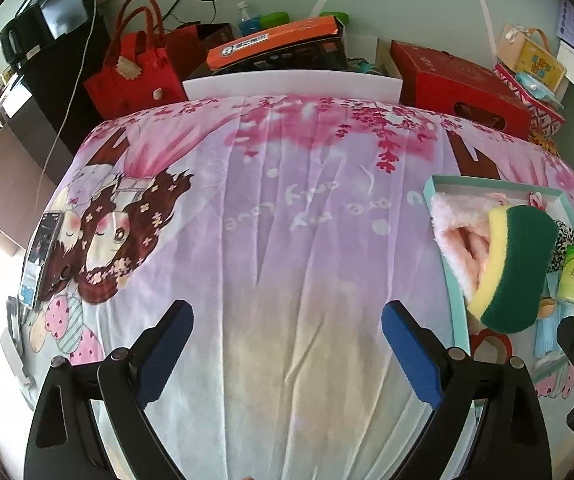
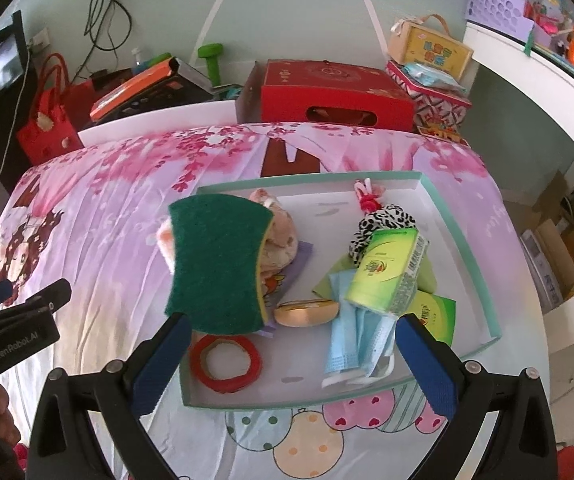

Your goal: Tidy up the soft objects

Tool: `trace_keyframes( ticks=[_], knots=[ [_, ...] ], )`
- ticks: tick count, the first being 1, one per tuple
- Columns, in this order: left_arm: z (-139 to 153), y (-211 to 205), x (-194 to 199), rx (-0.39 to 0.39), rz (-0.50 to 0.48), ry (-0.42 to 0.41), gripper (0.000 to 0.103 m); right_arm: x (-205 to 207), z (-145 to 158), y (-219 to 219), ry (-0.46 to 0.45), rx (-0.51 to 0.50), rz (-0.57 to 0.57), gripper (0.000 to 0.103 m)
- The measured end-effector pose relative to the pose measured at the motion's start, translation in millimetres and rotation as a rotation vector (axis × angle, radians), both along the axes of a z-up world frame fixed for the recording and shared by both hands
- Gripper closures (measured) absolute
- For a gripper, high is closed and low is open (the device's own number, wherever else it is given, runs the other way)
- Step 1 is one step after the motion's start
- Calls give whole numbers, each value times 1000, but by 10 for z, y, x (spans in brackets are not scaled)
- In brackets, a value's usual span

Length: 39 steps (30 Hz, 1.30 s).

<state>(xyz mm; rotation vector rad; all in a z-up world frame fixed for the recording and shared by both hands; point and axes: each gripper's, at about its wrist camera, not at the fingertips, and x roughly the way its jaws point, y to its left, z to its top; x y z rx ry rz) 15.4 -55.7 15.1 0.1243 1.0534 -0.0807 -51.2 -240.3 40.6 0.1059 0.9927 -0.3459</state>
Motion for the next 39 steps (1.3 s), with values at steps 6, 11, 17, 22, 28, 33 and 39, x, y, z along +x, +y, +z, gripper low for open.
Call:
trace_keyframes(
  ticks=[6, 11, 17, 22, 28, 33, 39],
  knots=[
    [-33, 41, -86, -3, -4, 10, 8, -18, -14, 95, 11, -10, 23, 0],
    [-52, 70, -135, -7, -5, 18, 8, -29, -36, 141, 22, -15, 31, 0],
    [-88, 107, -195, 2, -3, 24, 8, -64, -64, 189, 28, -15, 43, 0],
    [-144, 140, -234, 15, 3, 38, 8, -77, -77, 214, 34, -16, 44, 0],
    [-167, 186, -245, 10, 14, 44, 8, -77, -81, 216, 35, -18, 46, 0],
    [-185, 174, -236, 11, 10, 46, 8, -66, -105, 203, 40, -17, 43, 0],
    [-208, 174, -215, 5, 10, 53, 8, -62, -128, 186, 42, -18, 39, 0]
  ],
)
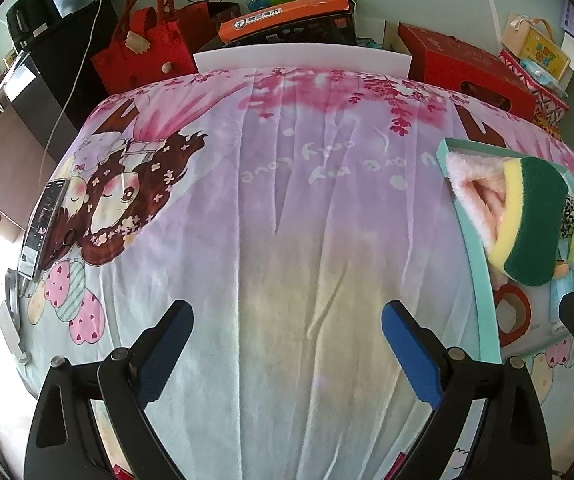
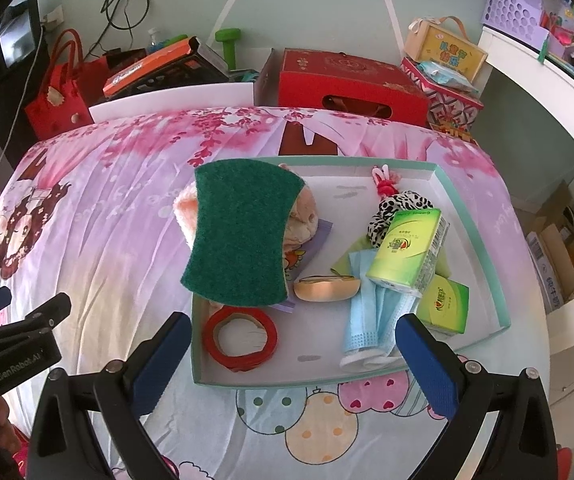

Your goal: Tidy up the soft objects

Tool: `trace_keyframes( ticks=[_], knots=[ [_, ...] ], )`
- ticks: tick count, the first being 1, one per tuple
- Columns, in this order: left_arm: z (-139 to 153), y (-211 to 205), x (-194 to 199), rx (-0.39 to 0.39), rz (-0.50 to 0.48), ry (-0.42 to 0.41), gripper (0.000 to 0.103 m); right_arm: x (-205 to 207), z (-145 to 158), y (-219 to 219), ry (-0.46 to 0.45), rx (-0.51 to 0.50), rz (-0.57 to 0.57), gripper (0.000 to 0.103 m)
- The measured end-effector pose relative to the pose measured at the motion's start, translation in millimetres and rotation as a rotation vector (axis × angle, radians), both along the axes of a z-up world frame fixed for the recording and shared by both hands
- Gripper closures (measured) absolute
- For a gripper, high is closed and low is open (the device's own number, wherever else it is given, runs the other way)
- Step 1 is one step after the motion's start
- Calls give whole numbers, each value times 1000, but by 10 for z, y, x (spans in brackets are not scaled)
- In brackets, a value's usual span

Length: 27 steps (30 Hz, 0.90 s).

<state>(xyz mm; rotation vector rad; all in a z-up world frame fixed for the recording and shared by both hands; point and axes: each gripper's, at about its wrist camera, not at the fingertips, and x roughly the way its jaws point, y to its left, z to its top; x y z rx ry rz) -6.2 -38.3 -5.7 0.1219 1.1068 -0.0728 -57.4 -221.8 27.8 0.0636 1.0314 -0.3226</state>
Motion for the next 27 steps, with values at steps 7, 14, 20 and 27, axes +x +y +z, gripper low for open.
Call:
trace_keyframes(
  ticks=[7, 14, 20, 27],
  knots=[
    [-42, -38, 27, 5, -7, 15, 8, 2, -27, -44, 2, 4, -7, 0],
    [-86, -56, 48, -5, -10, 36, 8, 4, -45, -74, 4, 7, -12, 0],
    [-125, -115, 43, -2, -27, 48, 8, 2, -45, -110, 2, 7, -24, 0],
    [-126, -138, 30, 3, -34, 44, 8, 2, -44, -111, 0, 9, -27, 0]
  ],
)
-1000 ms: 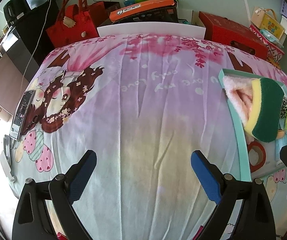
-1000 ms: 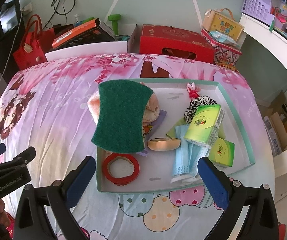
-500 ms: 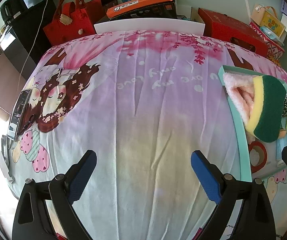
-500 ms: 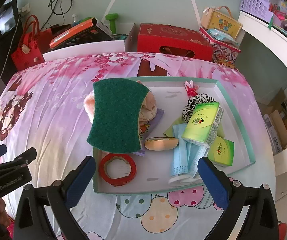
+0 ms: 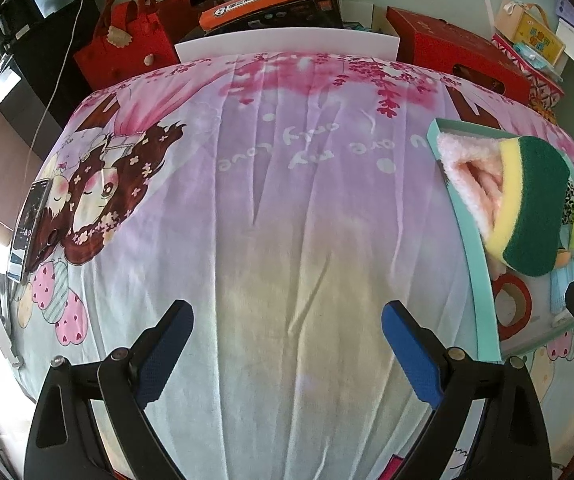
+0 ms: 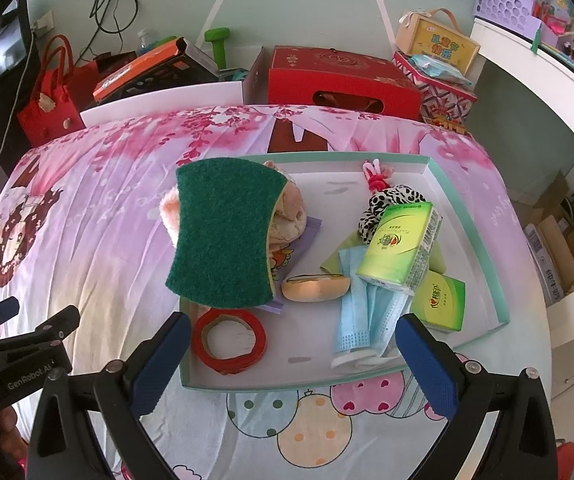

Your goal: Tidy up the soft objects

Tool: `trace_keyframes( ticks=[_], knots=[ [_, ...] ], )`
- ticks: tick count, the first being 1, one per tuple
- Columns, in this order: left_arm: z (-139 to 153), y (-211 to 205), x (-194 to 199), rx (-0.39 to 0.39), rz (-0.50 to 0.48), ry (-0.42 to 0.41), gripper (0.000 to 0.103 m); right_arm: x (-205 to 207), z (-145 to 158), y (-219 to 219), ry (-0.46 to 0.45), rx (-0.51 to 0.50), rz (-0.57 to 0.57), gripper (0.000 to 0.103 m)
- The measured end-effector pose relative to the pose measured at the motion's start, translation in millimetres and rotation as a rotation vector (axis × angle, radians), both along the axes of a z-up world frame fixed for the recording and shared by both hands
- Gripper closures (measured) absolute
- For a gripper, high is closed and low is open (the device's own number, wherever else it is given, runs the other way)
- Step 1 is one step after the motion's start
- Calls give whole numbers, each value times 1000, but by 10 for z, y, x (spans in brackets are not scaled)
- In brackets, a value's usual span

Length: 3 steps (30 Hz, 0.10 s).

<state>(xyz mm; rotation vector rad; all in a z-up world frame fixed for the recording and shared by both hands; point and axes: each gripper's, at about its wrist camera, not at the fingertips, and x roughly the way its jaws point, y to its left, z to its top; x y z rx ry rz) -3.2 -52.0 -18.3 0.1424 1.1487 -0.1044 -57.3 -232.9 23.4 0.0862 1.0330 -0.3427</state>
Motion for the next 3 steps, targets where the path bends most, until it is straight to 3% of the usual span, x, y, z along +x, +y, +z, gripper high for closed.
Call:
trace_keyframes(
  ticks=[3],
  knots=[
    [-3, -6, 5, 0, 0, 2, 8, 0, 2, -9, 0, 2, -4, 0]
  ],
)
